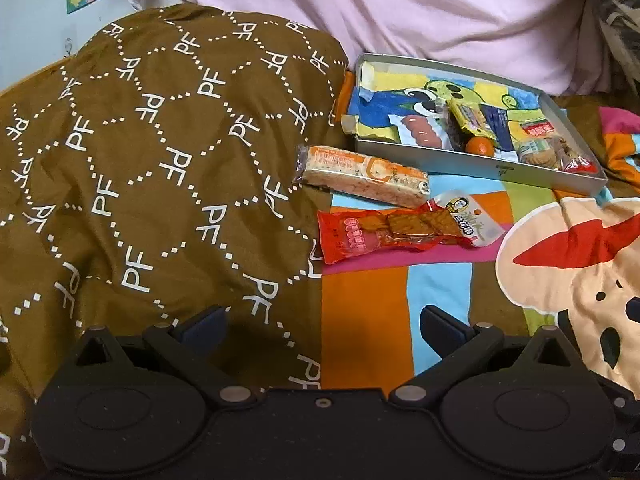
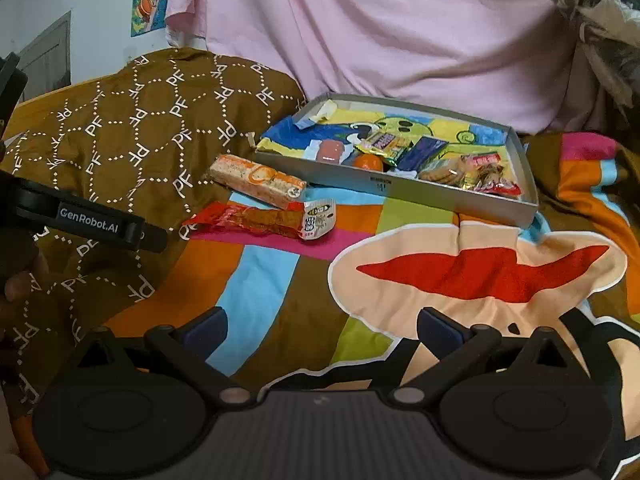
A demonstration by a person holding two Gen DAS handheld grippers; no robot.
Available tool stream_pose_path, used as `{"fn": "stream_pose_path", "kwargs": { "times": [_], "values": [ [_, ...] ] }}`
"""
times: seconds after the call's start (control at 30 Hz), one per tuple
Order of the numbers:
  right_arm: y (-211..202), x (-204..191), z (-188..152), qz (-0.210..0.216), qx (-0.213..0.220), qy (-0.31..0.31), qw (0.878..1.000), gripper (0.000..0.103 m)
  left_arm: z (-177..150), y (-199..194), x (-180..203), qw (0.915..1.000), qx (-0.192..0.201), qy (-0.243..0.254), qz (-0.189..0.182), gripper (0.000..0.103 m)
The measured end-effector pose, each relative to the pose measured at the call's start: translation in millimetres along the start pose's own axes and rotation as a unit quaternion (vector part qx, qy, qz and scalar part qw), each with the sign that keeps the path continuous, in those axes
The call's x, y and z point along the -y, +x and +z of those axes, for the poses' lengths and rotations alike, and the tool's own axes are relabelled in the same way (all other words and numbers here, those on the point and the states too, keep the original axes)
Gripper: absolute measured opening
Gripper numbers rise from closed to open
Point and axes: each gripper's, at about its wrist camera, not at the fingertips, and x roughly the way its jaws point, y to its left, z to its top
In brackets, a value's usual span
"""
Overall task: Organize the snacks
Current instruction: 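Move both tools back over the remaining snacks on the blanket, then grasp the long biscuit pack with the left tool while the right grasps the red tofu pack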
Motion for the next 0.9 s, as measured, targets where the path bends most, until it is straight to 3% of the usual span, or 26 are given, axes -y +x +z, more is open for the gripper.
{"fn": "stream_pose_path", "kwargs": {
  "times": [0.6, 0.9],
  "values": [
    [17, 0, 2, -0.006, -0.015, 0.004, 1.0, 0.103, 24, 23, -7, 0.9988, -0.014, -0.035, -0.03, 0.102],
    [32, 2, 10, 0.006, -0.023, -0.005, 1.0, 0.103, 32, 34, -8, 0.9996, -0.004, -0.016, -0.021, 0.102]
  ]
}}
